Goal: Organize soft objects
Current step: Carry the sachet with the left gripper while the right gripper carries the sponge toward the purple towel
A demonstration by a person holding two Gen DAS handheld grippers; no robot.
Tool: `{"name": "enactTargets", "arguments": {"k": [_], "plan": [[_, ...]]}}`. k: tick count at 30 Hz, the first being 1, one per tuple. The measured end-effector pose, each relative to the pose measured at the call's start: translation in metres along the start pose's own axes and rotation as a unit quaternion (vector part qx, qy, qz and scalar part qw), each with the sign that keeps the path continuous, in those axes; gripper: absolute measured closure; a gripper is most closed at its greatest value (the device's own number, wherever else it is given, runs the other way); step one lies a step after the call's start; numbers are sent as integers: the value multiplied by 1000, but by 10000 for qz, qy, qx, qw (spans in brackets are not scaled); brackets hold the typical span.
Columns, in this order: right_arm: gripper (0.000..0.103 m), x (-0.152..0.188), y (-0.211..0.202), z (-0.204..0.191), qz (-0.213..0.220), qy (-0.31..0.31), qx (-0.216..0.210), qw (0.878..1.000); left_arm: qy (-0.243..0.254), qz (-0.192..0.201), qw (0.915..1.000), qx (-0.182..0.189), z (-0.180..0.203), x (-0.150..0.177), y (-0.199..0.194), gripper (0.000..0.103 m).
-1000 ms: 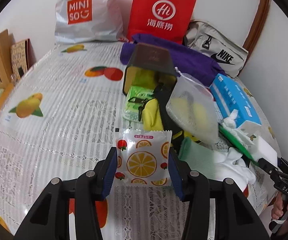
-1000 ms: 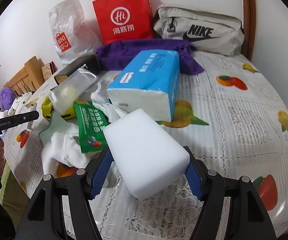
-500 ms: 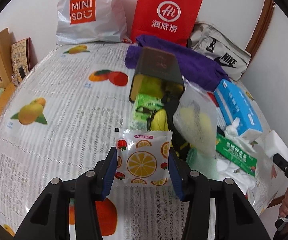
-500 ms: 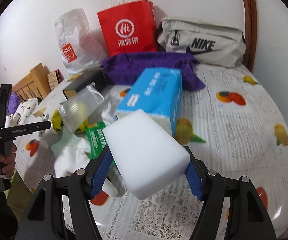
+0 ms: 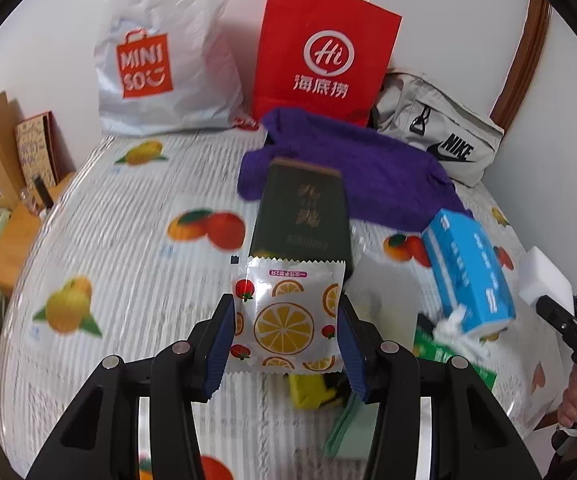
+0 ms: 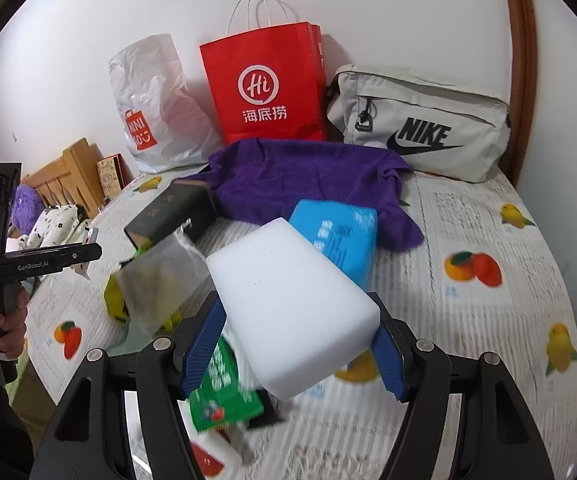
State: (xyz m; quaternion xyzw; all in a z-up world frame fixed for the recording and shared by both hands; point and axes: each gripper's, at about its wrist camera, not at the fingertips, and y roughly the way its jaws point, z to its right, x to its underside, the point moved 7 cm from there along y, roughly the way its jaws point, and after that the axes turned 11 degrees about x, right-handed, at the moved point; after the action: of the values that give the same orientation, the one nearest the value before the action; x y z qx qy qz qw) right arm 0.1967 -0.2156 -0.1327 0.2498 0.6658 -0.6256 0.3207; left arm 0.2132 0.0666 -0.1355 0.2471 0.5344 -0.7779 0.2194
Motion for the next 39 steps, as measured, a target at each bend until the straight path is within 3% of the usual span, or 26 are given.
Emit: {"name": "enactTargets", "arguments": {"k": [11,25,39], "plan": [[34,-54,38,1,-22,-61,39,10000,196,77,9997,-85,9,-62,17,56],[34,-114,109,18,-204,-23,302,9993,230,-174,9996,-79,2,-122,73,56],[34,-129,195,21,-774,-191,337,9962,289,-639,9975,85,2,-165,155,56]]}}
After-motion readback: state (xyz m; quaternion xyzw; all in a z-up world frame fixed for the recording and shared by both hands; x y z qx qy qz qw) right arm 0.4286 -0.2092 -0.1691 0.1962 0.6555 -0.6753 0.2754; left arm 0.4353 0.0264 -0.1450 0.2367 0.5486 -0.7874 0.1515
